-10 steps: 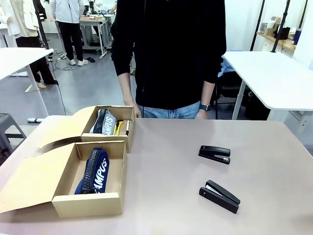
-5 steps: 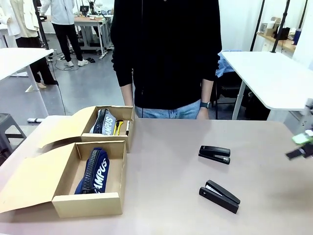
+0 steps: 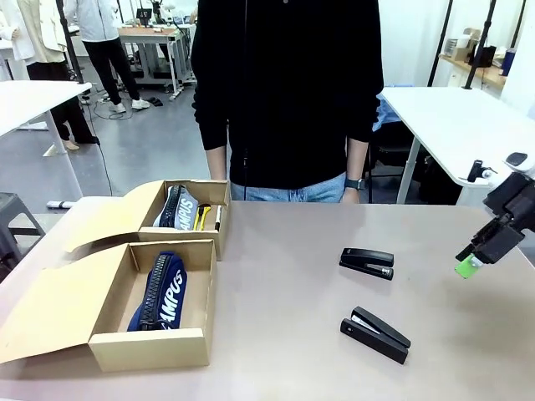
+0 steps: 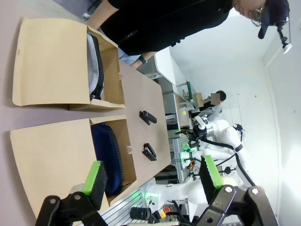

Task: Place items inside the box.
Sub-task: Pick up a Pencil pouch or Stapler and place it inside the Mailer Box closest to the robot.

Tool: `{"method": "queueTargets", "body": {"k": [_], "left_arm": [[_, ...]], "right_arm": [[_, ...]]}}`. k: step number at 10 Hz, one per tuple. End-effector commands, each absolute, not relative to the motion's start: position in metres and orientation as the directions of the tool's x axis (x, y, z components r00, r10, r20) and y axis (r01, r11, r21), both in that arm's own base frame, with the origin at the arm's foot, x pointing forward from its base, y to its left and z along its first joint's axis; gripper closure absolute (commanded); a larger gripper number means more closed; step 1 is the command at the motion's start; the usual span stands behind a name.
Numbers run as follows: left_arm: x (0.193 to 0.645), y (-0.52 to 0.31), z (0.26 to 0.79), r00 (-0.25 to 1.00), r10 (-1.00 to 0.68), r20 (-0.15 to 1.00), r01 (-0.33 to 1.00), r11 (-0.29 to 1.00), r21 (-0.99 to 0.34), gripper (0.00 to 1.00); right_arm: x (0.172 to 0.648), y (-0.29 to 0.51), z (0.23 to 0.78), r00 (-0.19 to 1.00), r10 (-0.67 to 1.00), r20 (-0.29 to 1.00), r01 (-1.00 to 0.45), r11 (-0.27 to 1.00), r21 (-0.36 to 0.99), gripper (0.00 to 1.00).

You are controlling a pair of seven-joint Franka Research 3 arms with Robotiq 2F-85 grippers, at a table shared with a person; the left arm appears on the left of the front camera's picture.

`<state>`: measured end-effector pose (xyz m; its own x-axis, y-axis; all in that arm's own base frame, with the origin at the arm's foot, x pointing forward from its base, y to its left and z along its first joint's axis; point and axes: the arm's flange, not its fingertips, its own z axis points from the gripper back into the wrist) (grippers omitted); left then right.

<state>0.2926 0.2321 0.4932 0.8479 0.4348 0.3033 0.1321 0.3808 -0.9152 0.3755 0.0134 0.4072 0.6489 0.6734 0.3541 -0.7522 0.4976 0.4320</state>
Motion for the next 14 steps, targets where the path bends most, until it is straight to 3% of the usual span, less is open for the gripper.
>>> {"method": "queueTargets", "body": {"k": [1,2,4,6,8,11,13,14], "left_arm": [[0.292,0.232,0.494,0.844,0.429,0.323,0.157,0.378,-0.912,0.00],[0.292,0.232,0.494,0.844,0.429,0.323,0.157,0.378,-0.912,0.00],[0.292,0.232,0.494,0.844,0.429,0.323,0.157,0.378,-0.912,0.00],[0.292,0.232,0.494,0.844,0.429,0.323,0.157,0.378,-0.912,0.00],[0.292,0.232,0.494,0.844,0.429,0.323,0.157,0.378,-0.912,0.00],[0.292,0.232,0.494,0.844,0.429,0.323,0.157,0.378,-0.912,0.00],[0.292,0.232,0.494,0.844,0.429,0.323,0.157,0.378,-0.912,0.00],[0.292,0.232,0.494,0.844,0.429,0.323,0.157,0.378,-0.912,0.00]], "right_arm": [[0.384,0.007,0.410,0.732,0.611,0.300,-0.650,0.498,0.574,0.00],[0.384,0.007,0.410,0.732,0.611,0.300,-0.650,0.498,0.574,0.00],[0.389,0.024,0.399,0.676,0.649,0.348,-0.735,0.567,0.371,0.00],[0.409,0.042,0.400,0.549,0.691,0.470,-0.836,0.457,0.305,0.00],[0.416,0.052,0.405,0.526,0.707,0.473,-0.847,0.486,0.216,0.00],[0.375,-0.065,0.423,0.687,0.398,0.609,-0.692,0.615,0.379,0.00],[0.339,-0.145,0.413,0.761,0.038,0.648,-0.469,0.723,0.508,0.00],[0.328,-0.172,0.402,0.763,-0.146,0.630,-0.356,0.718,0.598,0.00]]}}
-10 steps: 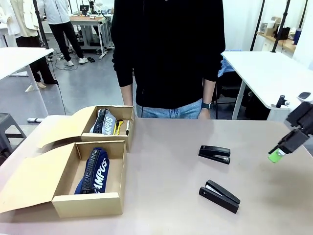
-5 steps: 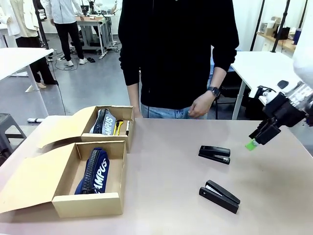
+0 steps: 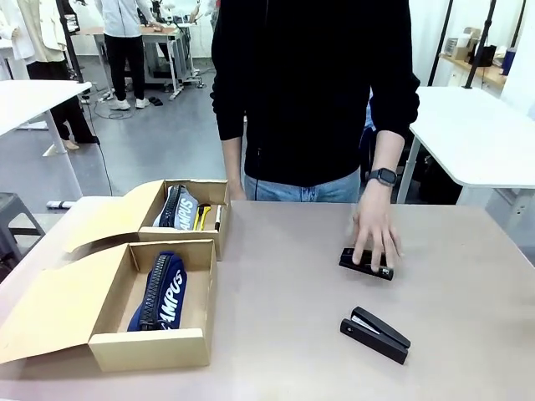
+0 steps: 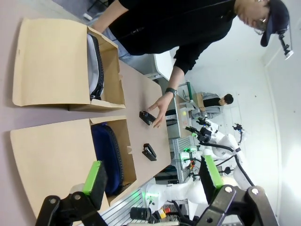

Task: Place items inside the box.
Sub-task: Pick up a Pencil pouch or Stapler and place it inside the Mailer Box closest to the robot.

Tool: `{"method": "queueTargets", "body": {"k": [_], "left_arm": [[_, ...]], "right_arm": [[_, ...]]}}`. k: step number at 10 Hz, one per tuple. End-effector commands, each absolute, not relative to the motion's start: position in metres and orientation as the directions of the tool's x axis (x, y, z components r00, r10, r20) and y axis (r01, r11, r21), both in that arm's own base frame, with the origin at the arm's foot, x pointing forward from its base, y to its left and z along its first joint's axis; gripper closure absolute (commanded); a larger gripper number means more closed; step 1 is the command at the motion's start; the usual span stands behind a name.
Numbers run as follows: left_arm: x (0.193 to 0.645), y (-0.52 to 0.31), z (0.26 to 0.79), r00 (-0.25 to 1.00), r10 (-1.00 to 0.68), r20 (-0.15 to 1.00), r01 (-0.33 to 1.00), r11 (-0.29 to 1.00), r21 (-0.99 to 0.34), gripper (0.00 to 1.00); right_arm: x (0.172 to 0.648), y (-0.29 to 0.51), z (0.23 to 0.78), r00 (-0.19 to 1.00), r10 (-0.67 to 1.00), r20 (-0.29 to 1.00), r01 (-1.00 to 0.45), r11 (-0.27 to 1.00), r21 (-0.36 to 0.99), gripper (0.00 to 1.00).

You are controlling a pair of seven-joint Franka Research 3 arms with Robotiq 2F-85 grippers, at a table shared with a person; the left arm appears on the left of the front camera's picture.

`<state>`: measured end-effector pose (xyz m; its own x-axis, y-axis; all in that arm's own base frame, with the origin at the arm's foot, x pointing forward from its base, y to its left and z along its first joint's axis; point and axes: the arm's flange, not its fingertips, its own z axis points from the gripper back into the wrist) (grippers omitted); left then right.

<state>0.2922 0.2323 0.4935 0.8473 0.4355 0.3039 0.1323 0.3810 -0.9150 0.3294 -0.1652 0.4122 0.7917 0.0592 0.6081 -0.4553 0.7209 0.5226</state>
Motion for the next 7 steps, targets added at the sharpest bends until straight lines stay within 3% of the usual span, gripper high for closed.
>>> {"method": "queueTargets", "body": {"k": [1,2,7], "left_arm": [[0.292,0.232,0.494,0.844,0.429,0.323,0.157,0.378,-0.912,0.00],[0.292,0.232,0.494,0.844,0.429,0.323,0.157,0.378,-0.912,0.00],[0.292,0.232,0.494,0.844,0.429,0.323,0.157,0.378,-0.912,0.00]], "right_arm": [[0.326,-0.186,0.391,0.749,-0.293,0.595,-0.260,0.696,0.669,0.00],[0.329,-0.165,0.412,0.792,0.059,0.608,-0.455,0.721,0.523,0.00],[0.334,-0.160,0.411,0.803,0.026,0.596,-0.429,0.720,0.546,0.00]]}}
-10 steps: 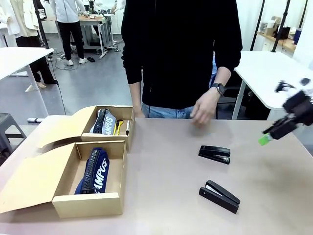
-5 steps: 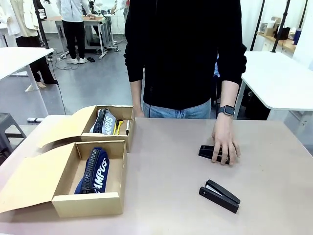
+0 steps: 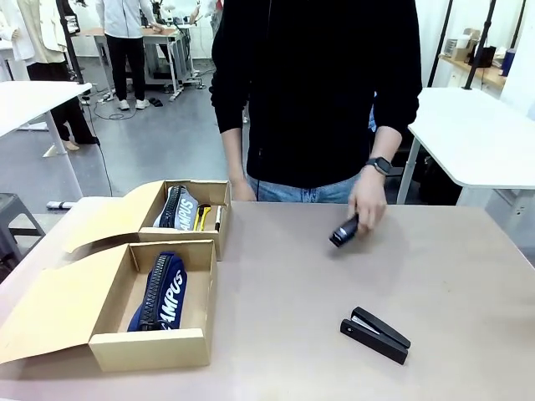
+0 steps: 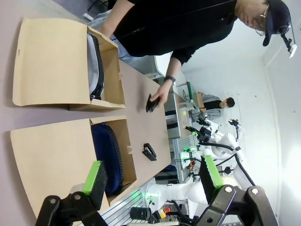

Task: Place items inside the box.
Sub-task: Pick up a Pencil pouch or Stapler and place it inside the Mailer Box closest to the robot.

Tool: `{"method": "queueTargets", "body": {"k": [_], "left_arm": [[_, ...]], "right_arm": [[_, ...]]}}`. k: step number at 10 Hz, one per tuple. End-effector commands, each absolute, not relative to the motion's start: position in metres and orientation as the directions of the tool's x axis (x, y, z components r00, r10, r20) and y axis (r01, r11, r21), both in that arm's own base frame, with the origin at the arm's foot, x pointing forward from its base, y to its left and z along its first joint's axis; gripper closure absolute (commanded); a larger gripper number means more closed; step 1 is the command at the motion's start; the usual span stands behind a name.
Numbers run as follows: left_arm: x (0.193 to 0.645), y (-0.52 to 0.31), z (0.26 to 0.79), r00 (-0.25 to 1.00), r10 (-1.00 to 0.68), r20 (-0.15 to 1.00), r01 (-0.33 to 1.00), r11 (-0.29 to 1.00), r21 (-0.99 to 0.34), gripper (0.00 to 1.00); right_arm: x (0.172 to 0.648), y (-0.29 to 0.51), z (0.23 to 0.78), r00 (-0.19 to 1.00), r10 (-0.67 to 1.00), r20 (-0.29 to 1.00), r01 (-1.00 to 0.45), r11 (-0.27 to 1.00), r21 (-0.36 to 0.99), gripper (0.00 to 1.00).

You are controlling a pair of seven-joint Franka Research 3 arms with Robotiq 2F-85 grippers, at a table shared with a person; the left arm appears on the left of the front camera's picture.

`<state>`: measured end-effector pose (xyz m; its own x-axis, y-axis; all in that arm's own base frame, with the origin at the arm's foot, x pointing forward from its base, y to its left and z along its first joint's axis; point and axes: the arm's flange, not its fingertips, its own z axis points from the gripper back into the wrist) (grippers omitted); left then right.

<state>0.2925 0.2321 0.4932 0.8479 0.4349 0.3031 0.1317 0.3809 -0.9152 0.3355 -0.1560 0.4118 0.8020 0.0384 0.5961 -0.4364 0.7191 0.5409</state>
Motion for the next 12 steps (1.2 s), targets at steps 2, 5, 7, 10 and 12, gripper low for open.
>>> {"method": "queueTargets", "body": {"k": [2,5,7,10,12], "left_arm": [[0.292,0.232,0.494,0.844,0.429,0.323,0.157,0.378,-0.912,0.00],[0.292,0.232,0.494,0.844,0.429,0.323,0.157,0.378,-0.912,0.00],[0.292,0.232,0.494,0.844,0.429,0.323,0.157,0.378,-0.912,0.00],[0.292,0.232,0.494,0.844,0.429,0.323,0.157,0.378,-0.912,0.00],[0.292,0.232,0.494,0.844,0.429,0.323,0.157,0.378,-0.912,0.00]], "right_arm": [[0.347,-0.083,0.421,0.824,0.296,0.483,-0.533,0.693,0.486,0.00],[0.346,0.037,0.415,0.750,0.607,0.262,-0.657,0.636,0.406,0.00],[0.340,0.080,0.404,0.648,0.736,0.195,-0.745,0.560,0.361,0.00],[0.341,0.097,0.407,0.639,0.745,0.191,-0.751,0.550,0.365,0.00],[0.320,0.163,0.382,0.922,0.335,-0.195,-0.303,0.936,0.178,0.00]]}}
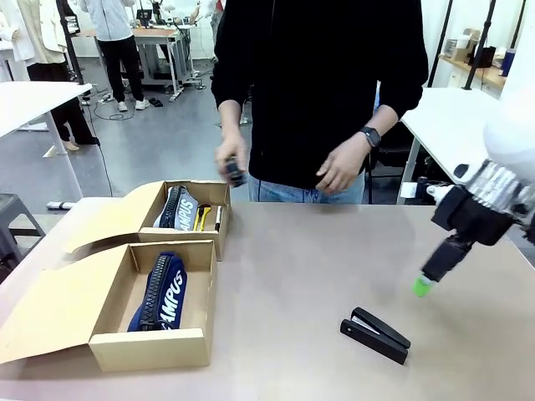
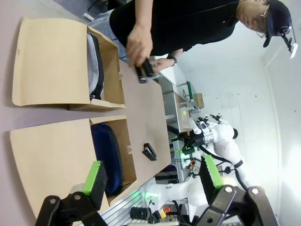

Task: Place items inside the box.
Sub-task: Pick up a Pencil pouch or Stapler and place it inside the Mailer Box closest to the robot.

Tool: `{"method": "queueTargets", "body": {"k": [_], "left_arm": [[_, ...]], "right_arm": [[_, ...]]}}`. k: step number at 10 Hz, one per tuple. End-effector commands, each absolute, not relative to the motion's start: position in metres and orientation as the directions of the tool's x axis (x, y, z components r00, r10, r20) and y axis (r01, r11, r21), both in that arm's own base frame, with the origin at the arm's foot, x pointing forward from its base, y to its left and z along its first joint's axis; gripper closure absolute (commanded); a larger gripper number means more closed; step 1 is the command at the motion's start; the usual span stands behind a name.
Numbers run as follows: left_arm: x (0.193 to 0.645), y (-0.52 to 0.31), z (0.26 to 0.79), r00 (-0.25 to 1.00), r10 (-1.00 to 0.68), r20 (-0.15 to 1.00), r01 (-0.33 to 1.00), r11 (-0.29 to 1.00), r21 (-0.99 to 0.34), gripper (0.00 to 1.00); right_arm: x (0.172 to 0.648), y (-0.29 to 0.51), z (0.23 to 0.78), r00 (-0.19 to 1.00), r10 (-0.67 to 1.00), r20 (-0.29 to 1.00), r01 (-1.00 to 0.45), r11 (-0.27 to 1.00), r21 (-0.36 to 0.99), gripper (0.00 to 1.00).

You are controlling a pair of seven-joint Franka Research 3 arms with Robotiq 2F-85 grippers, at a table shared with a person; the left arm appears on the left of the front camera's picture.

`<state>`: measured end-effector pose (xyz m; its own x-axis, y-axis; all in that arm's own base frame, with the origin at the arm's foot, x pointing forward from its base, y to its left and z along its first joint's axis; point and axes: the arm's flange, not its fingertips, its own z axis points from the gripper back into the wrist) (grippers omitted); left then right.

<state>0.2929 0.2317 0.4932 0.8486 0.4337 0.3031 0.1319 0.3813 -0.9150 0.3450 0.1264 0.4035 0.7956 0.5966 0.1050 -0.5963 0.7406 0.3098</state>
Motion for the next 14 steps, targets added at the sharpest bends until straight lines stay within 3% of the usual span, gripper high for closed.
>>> {"method": "queueTargets", "body": {"k": [1,2,4,5,6,7,8,9,10,14], "left_arm": [[0.292,0.232,0.494,0.844,0.429,0.323,0.157,0.378,-0.912,0.00],[0.292,0.232,0.494,0.844,0.429,0.323,0.157,0.378,-0.912,0.00],[0.292,0.232,0.494,0.844,0.429,0.323,0.157,0.378,-0.912,0.00],[0.292,0.232,0.494,0.844,0.429,0.323,0.157,0.378,-0.912,0.00],[0.292,0.232,0.494,0.844,0.429,0.323,0.157,0.378,-0.912,0.00],[0.292,0.232,0.494,0.844,0.429,0.323,0.157,0.378,-0.912,0.00],[0.292,0.232,0.494,0.844,0.429,0.323,0.157,0.378,-0.912,0.00],[0.292,0.232,0.494,0.844,0.429,0.323,0.157,0.378,-0.912,0.00],[0.292,0.232,0.494,0.844,0.429,0.323,0.157,0.378,-0.912,0.00],[0.292,0.232,0.494,0.844,0.429,0.323,0.157,0.378,-0.912,0.00]], "right_arm": [[0.307,0.170,0.388,0.940,0.223,-0.257,-0.200,0.973,0.111,0.00],[0.298,0.174,0.396,0.963,0.178,-0.201,-0.163,0.983,0.088,0.00],[0.268,0.185,0.395,0.839,0.476,-0.266,-0.442,0.879,0.177,0.00],[0.250,0.187,0.401,0.756,0.629,-0.180,-0.589,0.775,0.229,0.00],[0.293,0.193,0.390,0.914,0.358,-0.193,-0.339,0.933,0.125,0.00],[0.293,0.193,0.390,0.914,0.358,-0.193,-0.339,0.933,0.125,0.00],[0.272,0.203,0.398,0.855,0.470,-0.220,-0.444,0.882,0.159,0.00],[0.274,0.221,0.386,0.910,0.337,-0.240,-0.330,0.941,0.071,0.00],[0.266,0.238,0.379,0.958,0.127,-0.256,-0.122,0.992,0.034,0.00],[0.240,0.243,0.371,0.977,-0.081,-0.196,0.079,0.997,-0.018,0.00]]}}
